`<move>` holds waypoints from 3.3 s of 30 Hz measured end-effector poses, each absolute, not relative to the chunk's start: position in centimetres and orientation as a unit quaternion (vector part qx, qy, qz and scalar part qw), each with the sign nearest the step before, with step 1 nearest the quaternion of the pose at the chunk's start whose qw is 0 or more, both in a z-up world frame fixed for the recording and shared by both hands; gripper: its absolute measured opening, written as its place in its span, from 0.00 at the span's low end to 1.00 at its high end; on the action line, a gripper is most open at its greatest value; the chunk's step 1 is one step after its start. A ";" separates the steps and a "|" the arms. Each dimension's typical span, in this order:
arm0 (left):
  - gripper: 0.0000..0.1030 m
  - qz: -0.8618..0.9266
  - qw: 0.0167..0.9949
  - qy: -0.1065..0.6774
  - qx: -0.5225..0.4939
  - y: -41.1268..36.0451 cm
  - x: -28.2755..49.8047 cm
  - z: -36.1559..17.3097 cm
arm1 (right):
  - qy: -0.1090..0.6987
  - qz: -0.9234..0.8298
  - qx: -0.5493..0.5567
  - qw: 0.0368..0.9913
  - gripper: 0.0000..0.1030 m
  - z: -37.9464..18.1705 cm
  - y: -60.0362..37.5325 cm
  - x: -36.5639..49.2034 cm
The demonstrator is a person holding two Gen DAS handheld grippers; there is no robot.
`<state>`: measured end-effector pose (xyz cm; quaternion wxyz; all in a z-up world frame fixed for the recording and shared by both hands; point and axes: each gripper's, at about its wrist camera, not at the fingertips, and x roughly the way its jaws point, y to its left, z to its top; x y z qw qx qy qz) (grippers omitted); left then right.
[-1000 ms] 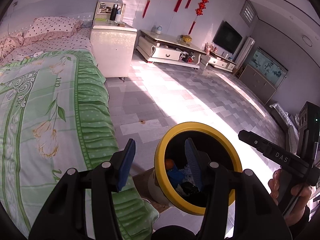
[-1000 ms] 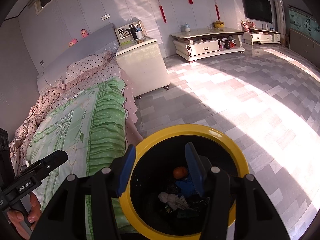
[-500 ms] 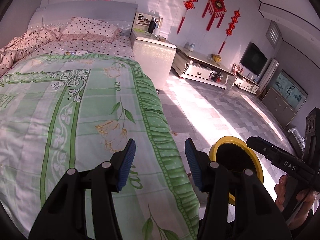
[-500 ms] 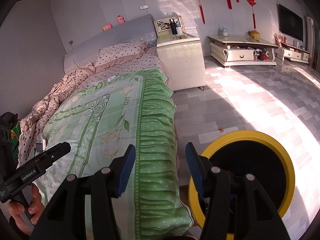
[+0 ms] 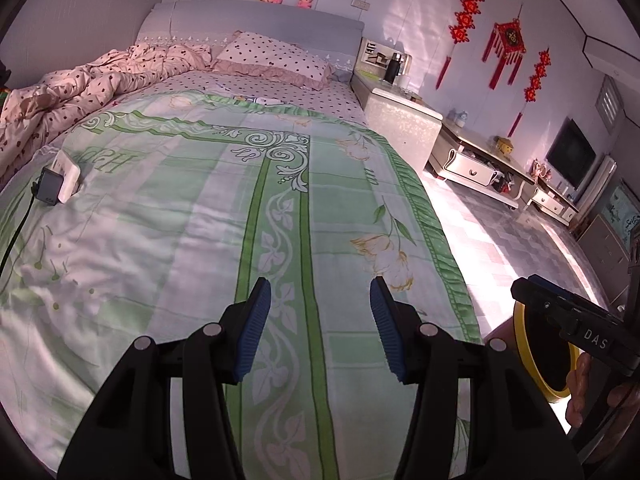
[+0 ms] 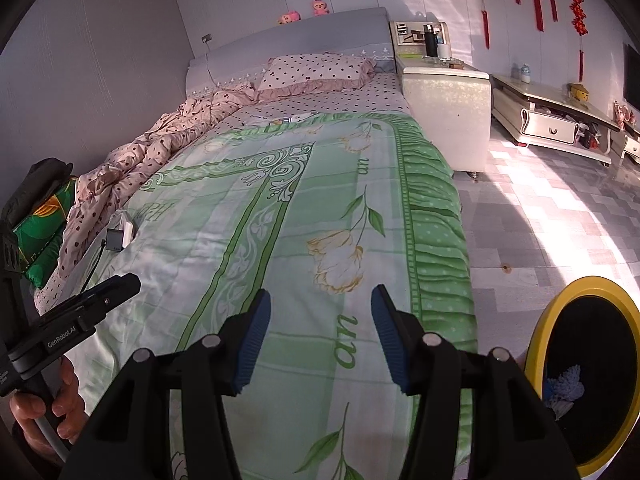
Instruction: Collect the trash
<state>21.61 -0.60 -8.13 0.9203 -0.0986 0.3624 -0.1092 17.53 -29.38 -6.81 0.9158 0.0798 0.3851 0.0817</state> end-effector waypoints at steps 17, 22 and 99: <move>0.90 -0.035 0.946 0.312 -0.079 4.0 17.1 -11.7 | 0.351 0.035 0.059 0.934 0.92 -9.6 -25.8 17.1; 0.92 -0.017 0.955 0.292 -0.057 3.2 15.9 -10.9 | 0.328 0.008 0.050 0.943 0.92 -9.5 -26.1 16.2; 0.92 -0.045 0.983 0.171 -0.047 -1.7 4.2 -2.6 | 0.190 -0.079 0.038 0.978 0.92 -4.0 -26.3 4.6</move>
